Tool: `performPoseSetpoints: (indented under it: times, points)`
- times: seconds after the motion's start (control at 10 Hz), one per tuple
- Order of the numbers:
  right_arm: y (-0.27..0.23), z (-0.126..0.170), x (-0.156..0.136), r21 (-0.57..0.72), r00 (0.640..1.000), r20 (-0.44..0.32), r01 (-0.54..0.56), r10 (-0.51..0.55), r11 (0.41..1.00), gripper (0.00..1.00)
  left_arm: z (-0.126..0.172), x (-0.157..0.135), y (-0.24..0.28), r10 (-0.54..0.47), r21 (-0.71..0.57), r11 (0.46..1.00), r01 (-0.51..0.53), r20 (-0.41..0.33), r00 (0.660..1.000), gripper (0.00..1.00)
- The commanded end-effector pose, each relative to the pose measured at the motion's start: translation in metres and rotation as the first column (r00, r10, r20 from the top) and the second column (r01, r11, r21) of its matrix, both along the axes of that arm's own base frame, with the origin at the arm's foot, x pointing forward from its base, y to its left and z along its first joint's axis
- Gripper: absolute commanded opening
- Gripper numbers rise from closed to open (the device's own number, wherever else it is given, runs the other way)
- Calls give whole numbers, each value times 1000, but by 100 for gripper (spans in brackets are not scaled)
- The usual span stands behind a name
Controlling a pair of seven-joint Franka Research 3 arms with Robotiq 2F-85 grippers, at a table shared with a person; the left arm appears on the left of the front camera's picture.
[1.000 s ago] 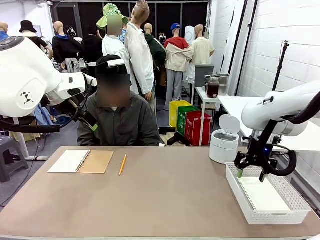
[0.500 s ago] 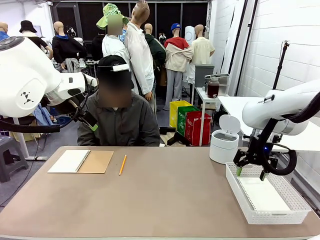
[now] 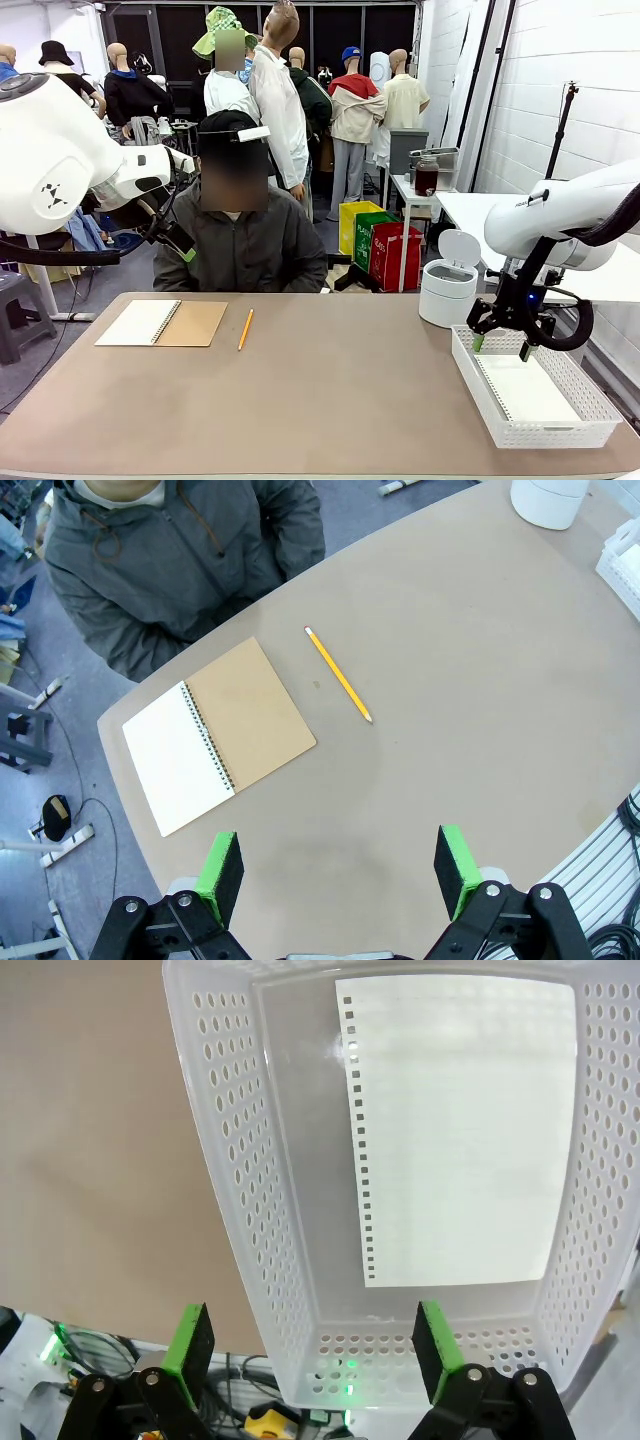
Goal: Sort the paper based on its condition.
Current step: If a person hands you a paper, place it in the Organizing basket , and if it's crumpled, put it in the Trash can.
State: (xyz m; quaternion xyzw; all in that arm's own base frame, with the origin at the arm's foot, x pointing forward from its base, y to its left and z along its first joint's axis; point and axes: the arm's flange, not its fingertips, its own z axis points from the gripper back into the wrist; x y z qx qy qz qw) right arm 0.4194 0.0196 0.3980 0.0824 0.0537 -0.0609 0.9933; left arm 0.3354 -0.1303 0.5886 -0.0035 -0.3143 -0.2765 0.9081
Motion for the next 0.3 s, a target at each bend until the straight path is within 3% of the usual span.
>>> performPoseSetpoints:
  times: [0.0,0.2]
  points:
    - [0,-2,0,1,1000,-3,-18,18,1000,100,1,1,0,1,0,1000,-1,-2,1000,100]
    - [0,-2,0,1,1000,-3,-18,18,1000,100,1,1,0,1,0,1000,-1,-2,1000,100]
